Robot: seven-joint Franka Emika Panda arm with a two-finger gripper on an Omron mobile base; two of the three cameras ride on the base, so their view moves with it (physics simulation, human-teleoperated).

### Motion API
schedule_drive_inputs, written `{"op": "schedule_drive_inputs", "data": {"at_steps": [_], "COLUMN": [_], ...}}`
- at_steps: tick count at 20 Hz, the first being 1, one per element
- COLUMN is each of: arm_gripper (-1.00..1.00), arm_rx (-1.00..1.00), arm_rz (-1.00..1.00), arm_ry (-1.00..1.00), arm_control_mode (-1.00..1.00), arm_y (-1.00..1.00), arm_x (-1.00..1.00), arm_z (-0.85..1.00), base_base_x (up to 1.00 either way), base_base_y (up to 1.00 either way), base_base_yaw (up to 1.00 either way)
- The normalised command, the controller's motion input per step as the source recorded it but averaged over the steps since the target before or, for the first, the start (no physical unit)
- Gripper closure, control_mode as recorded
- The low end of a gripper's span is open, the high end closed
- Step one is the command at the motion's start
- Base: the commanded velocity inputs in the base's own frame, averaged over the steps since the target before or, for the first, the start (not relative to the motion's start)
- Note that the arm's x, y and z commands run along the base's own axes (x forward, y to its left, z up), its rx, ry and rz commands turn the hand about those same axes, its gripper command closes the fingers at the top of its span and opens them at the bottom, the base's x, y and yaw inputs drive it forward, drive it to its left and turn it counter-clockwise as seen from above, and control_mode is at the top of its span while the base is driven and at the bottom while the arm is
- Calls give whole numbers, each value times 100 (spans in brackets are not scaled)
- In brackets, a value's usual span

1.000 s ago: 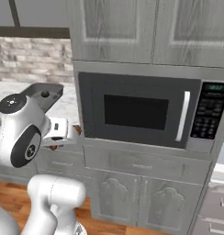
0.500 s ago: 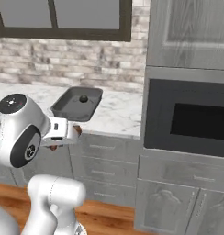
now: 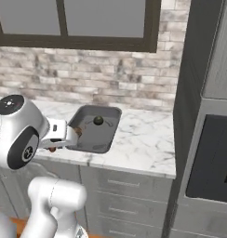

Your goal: Place one squash and one chicken drumstick in each tupperware on the nearby counter, to pack two identical lunches.

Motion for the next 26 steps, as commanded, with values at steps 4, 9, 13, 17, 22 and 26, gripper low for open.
{"op": "schedule_drive_inputs", "data": {"at_steps": [4,9,13,17,22,26], "arm_gripper": [100,100,100,100,100,100], "arm_rx": [0,0,-3,0,0,0], "arm_rz": [0,0,-1,0,0,0], "arm_ry": [0,0,0,4,9,16], "arm_control_mode": [100,100,-100,-100,-100,-100], "arm_y": [0,0,23,27,21,10], "arm_x": [0,0,31,45,42,42], "arm_z": [0,0,-37,-49,-40,-38], "base_base_x": [61,45,9,0,0,0], "base_base_y": [3,5,6,0,0,0], "base_base_yaw": [-2,-4,-1,0,0,0]}}
